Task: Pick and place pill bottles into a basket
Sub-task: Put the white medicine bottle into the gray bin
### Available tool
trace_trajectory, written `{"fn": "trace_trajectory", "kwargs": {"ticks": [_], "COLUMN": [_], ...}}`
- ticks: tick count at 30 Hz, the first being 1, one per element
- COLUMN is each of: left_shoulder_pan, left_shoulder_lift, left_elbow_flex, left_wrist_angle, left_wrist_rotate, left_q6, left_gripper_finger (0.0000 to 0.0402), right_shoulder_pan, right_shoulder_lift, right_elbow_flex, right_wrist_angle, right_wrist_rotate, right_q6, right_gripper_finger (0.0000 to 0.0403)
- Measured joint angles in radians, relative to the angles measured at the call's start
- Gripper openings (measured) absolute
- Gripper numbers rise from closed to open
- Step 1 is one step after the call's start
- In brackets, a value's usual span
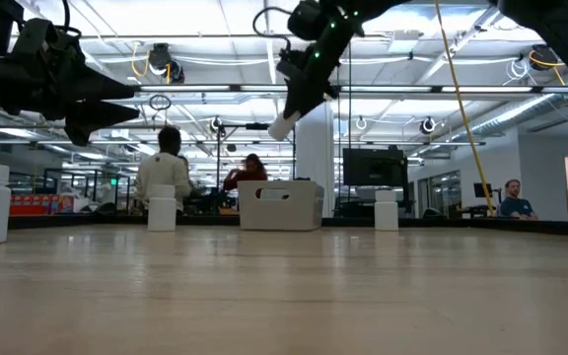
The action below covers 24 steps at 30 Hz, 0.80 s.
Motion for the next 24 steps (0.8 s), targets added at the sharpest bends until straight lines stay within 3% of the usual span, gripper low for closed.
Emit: {"fn": "trace_trajectory", "kwargs": {"ticks": [4,14,24], "left_shoulder_pan": [0.000,0.000,0.000], "left_shoulder_lift": [0.000,0.000,0.000], "left_elbow_flex": [0.000,0.000,0.000], "left_wrist_angle": [-0.004,-0.006,-0.006], "left_wrist_rotate": [0.000,-0.009,-0.009], "left_q6": [0.002,0.008,0.008], "left_gripper_finger": [0.0212,0.0212,0.0212], "right_shoulder_pan": [-0.012,-0.005,0.063], "right_shoulder_lift": [0.033,0.073,0.127], "right_elbow_flex": [0.000,0.000,0.000], "right_wrist_angle": [-0.056,-0.204,-0.256], "right_wrist_rotate": [-0.008,-0.168,-0.177], "right_q6": [0.001,0.035,-0.008], "right_gripper_finger": [0.0153,0.0153,0.0154]}}
